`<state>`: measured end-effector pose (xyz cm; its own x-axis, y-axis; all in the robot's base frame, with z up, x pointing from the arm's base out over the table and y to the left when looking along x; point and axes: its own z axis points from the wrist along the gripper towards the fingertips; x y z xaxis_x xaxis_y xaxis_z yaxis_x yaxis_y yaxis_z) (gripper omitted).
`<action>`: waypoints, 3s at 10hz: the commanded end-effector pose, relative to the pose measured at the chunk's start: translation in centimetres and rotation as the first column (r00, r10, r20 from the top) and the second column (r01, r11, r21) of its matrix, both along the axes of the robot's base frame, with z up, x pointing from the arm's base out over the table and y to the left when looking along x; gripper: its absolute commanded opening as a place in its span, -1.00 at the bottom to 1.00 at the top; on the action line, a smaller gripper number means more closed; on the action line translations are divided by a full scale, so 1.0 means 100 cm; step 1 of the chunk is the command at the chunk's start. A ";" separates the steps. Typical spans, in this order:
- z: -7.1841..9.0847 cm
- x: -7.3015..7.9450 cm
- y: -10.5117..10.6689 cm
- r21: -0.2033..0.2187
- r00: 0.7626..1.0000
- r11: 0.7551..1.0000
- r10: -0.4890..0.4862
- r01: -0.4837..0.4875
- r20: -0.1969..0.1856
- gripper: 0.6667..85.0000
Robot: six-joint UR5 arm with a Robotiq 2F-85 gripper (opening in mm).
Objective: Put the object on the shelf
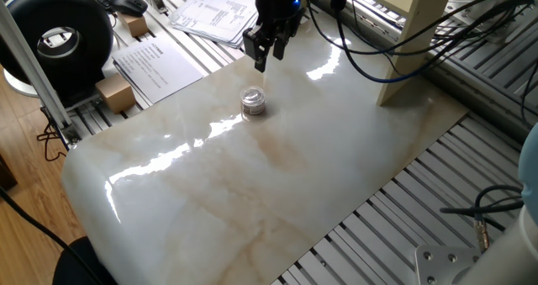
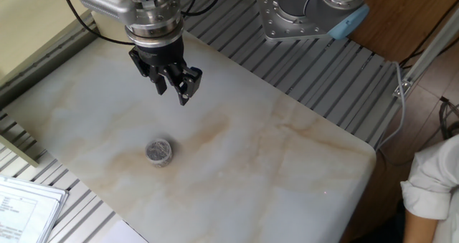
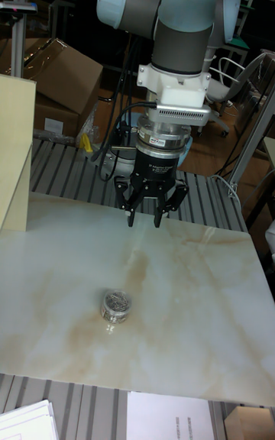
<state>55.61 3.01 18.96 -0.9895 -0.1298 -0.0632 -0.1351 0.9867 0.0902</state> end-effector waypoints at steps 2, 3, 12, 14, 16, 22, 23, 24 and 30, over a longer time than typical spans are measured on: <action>0.001 -0.008 -0.004 -0.016 1.000 1.000 -0.005 0.004 -0.031 0.20; 0.000 -0.014 -0.008 -0.031 0.998 0.999 -0.009 0.007 -0.054 0.22; -0.037 0.011 -0.029 -0.056 0.995 0.997 -0.055 0.050 -0.083 0.26; -0.036 0.014 -0.018 -0.015 0.997 0.999 -0.043 0.043 -0.069 0.26; -0.038 0.029 -0.023 -0.030 0.999 0.999 -0.032 0.032 -0.017 0.45; -0.060 0.074 -0.012 0.019 0.997 0.999 -0.034 0.036 -0.075 0.42; -0.061 0.080 -0.014 0.009 0.998 1.000 -0.028 0.029 -0.054 0.42; -0.072 0.086 -0.015 -0.001 0.999 0.999 -0.032 0.032 -0.031 0.42; -0.117 0.077 -0.036 -0.071 0.998 0.997 0.021 -0.025 -0.055 0.32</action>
<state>64.19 -0.02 8.00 -0.9906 -0.1321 -0.0345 -0.1334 0.9903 0.0394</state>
